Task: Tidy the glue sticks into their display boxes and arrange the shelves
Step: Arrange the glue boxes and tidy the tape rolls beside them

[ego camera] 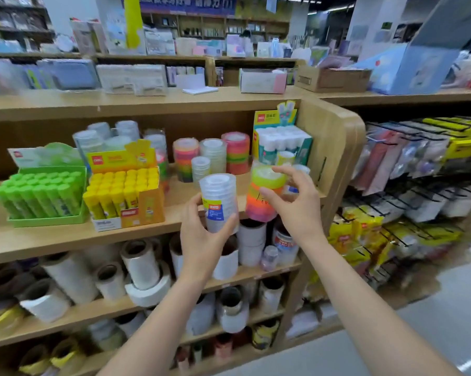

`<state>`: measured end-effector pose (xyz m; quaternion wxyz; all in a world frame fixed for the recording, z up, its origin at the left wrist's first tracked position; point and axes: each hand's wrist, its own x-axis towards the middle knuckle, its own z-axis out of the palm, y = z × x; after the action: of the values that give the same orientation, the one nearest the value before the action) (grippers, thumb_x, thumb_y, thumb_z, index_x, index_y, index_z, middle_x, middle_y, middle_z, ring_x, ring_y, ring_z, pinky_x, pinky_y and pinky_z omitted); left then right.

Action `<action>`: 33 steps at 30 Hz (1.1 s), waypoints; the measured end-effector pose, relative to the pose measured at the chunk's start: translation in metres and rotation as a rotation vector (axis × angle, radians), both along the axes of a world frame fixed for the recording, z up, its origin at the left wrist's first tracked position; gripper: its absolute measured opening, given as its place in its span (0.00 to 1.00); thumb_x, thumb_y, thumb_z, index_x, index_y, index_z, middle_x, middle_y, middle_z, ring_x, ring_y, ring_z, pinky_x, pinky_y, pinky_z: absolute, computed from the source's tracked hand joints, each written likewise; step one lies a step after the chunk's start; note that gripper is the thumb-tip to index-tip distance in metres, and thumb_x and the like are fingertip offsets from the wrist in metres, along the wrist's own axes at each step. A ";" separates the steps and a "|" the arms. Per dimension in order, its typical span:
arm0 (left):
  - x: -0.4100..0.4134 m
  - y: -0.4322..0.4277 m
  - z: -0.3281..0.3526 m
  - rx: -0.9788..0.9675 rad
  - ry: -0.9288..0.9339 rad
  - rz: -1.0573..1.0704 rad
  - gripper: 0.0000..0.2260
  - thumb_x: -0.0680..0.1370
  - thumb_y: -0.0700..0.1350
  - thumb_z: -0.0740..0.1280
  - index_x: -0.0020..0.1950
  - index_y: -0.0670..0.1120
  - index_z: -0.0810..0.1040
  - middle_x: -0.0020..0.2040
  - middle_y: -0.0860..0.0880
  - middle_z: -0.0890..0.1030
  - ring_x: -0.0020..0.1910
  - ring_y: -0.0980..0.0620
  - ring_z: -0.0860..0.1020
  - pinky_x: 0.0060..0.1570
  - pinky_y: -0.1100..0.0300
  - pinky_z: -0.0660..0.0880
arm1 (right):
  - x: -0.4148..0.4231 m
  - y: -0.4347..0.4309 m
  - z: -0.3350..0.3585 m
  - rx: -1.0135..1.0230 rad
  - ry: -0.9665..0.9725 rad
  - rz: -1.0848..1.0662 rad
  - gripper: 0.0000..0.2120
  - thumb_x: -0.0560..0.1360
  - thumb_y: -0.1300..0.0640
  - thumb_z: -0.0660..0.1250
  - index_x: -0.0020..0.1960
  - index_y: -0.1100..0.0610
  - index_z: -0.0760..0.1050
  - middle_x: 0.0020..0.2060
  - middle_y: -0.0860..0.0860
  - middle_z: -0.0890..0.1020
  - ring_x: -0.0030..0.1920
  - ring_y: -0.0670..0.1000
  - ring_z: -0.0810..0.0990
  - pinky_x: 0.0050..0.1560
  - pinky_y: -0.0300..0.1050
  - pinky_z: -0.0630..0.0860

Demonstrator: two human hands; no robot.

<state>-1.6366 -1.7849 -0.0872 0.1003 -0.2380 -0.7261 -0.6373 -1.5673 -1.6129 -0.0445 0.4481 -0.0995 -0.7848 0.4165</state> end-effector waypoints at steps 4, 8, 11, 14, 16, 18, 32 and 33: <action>-0.026 0.026 0.003 -0.062 0.000 0.076 0.29 0.70 0.55 0.76 0.66 0.52 0.69 0.60 0.51 0.76 0.55 0.55 0.77 0.54 0.53 0.77 | -0.024 0.023 -0.003 0.034 -0.017 0.003 0.19 0.70 0.52 0.77 0.59 0.47 0.76 0.57 0.46 0.77 0.59 0.39 0.73 0.60 0.50 0.75; -0.047 0.037 0.001 -0.139 0.041 0.104 0.29 0.71 0.51 0.77 0.67 0.51 0.68 0.60 0.52 0.75 0.53 0.58 0.76 0.52 0.59 0.75 | -0.054 0.029 -0.012 0.060 -0.046 0.023 0.19 0.70 0.53 0.77 0.59 0.49 0.77 0.56 0.48 0.77 0.61 0.46 0.74 0.63 0.49 0.73; -0.061 0.040 -0.003 -0.147 0.045 0.120 0.29 0.70 0.50 0.78 0.67 0.50 0.69 0.58 0.53 0.78 0.52 0.56 0.78 0.53 0.53 0.77 | -0.071 0.029 -0.018 0.072 -0.069 0.008 0.20 0.70 0.54 0.77 0.60 0.50 0.77 0.57 0.49 0.76 0.61 0.47 0.74 0.63 0.50 0.73; -0.069 0.046 -0.001 -0.155 0.045 0.137 0.29 0.70 0.49 0.78 0.67 0.50 0.70 0.58 0.54 0.79 0.54 0.57 0.79 0.55 0.53 0.77 | -0.082 0.031 -0.018 0.092 -0.089 -0.004 0.21 0.72 0.53 0.75 0.62 0.50 0.76 0.60 0.49 0.76 0.62 0.47 0.74 0.62 0.51 0.73; -0.071 0.050 0.003 -0.182 0.053 0.146 0.32 0.70 0.49 0.78 0.70 0.49 0.68 0.60 0.55 0.78 0.56 0.57 0.77 0.57 0.55 0.76 | -0.085 0.030 -0.020 0.116 -0.095 -0.018 0.22 0.73 0.53 0.74 0.65 0.51 0.73 0.62 0.49 0.75 0.64 0.47 0.73 0.63 0.51 0.73; -0.072 0.053 0.005 -0.246 0.104 0.197 0.35 0.70 0.49 0.78 0.72 0.46 0.66 0.63 0.51 0.76 0.61 0.53 0.75 0.60 0.53 0.74 | -0.085 0.028 -0.023 0.142 -0.122 -0.033 0.25 0.75 0.52 0.72 0.69 0.51 0.69 0.65 0.49 0.74 0.66 0.48 0.71 0.66 0.48 0.71; -0.029 -0.015 0.000 -0.306 0.403 0.392 0.11 0.77 0.44 0.64 0.57 0.45 0.77 0.54 0.48 0.74 0.56 0.49 0.73 0.55 0.53 0.72 | -0.057 -0.040 0.001 0.259 0.094 0.181 0.16 0.76 0.62 0.68 0.63 0.57 0.72 0.54 0.49 0.74 0.52 0.48 0.76 0.53 0.40 0.74; -0.028 -0.031 -0.002 -0.303 0.407 0.423 0.09 0.77 0.43 0.64 0.56 0.44 0.78 0.53 0.48 0.75 0.54 0.49 0.74 0.54 0.53 0.72 | -0.060 -0.057 0.003 0.249 0.108 0.273 0.14 0.77 0.63 0.68 0.62 0.58 0.73 0.52 0.50 0.75 0.49 0.47 0.77 0.50 0.37 0.74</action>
<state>-1.6646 -1.8155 -0.0888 0.3369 -0.2169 -0.8110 -0.4263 -1.6274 -1.6695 -0.0419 0.4377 0.0867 -0.8113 0.3776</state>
